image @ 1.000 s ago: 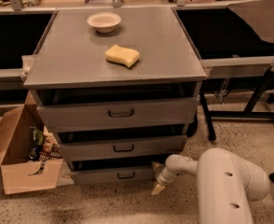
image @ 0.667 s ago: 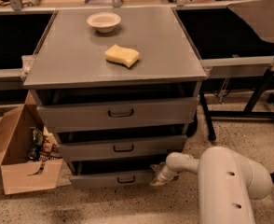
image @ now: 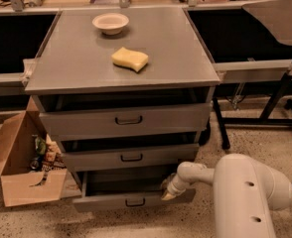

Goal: Open bottom drawer

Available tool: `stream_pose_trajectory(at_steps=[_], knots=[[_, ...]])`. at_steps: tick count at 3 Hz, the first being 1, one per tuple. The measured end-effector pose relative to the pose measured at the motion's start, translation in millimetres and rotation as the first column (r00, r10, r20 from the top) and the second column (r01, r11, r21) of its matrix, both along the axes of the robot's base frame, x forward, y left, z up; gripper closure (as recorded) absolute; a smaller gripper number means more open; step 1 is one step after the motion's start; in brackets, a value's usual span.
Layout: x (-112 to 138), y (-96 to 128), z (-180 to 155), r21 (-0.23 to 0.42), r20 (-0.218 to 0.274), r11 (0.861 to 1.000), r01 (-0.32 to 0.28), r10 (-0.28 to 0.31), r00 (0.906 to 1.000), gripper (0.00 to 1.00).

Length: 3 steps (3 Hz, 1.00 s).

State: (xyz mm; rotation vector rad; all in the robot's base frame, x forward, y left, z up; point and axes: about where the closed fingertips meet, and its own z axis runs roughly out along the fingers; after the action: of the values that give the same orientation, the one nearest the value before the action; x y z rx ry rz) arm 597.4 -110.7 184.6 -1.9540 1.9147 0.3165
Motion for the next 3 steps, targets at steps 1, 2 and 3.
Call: stream_pose_trajectory(at_steps=[1,2,3], knots=[[-0.4,-1.1,0.9,0.0,0.0,1.0,0.0,0.0,1.0,1.0],[-0.4,-1.1,0.9,0.0,0.0,1.0,0.0,0.0,1.0,0.81],[-0.4,-1.1,0.8,0.0,0.0,1.0,0.0,0.0,1.0,0.57]])
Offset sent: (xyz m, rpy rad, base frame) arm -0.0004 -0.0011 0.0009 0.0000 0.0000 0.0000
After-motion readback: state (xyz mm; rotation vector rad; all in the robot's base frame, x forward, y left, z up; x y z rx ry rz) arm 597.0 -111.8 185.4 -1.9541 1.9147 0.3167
